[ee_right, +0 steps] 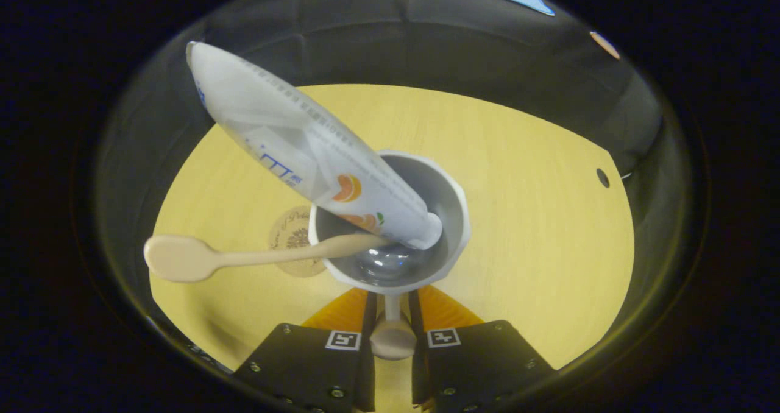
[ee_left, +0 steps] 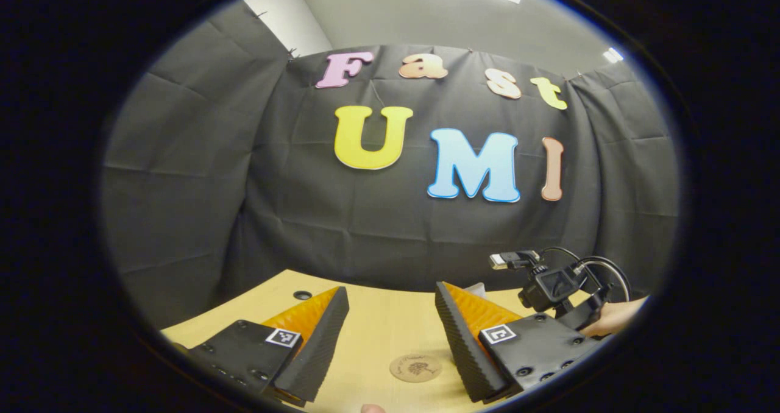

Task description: Put the toothbrush and toothpaste on the desktop into the cup, then pick up the cup and place it on the coaster on the desktop.

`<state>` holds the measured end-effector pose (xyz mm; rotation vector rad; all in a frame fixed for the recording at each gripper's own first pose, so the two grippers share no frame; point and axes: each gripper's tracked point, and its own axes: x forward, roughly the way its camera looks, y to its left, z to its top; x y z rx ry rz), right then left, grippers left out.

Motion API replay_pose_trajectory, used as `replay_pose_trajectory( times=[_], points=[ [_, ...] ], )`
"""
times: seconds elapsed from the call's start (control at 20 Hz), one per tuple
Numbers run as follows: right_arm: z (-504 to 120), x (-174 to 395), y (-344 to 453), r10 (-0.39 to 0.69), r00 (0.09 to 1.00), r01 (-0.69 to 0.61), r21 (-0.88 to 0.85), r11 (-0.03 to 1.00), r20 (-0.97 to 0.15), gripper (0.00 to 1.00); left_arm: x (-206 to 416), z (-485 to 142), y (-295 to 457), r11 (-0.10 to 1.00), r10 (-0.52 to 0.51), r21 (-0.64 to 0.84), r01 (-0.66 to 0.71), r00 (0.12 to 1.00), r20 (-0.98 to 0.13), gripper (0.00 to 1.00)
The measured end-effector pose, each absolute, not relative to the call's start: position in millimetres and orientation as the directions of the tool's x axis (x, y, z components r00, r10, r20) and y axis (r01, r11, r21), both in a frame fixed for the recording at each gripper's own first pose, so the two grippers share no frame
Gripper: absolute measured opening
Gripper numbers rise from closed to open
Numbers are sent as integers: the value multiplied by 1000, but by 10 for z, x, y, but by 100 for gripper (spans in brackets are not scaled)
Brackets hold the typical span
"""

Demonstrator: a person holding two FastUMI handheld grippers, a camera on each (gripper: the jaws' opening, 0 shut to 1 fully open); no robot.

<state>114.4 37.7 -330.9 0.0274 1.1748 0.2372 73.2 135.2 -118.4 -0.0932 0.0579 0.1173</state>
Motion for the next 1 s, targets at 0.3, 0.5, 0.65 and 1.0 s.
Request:
replay_pose_trajectory(
  times=[0.3, 0.5, 0.65, 1.0],
  points=[
    [-3349, 1148, 393, 242, 336, -244, 164, 956, -910, 24, 528, -1115, 1657, 985, 155, -72, -159, 986, -60, 92],
    [-3327, 1165, 346, 242, 319, -277, 154, 948, -916, 24, 456, -1113, 1794, 981, 174, -76, -179, 982, -65, 92],
    [-3315, 1154, 344, 239, 302, -284, 152, 947, -923, 24, 430, -1095, 1831, 982, 174, -69, -179, 983, -61, 92],
    [-3291, 1196, 310, 221, 307, -302, 125, 945, -926, 27, 446, -1080, 1843, 984, 163, -65, -166, 985, -57, 92]
  ],
)
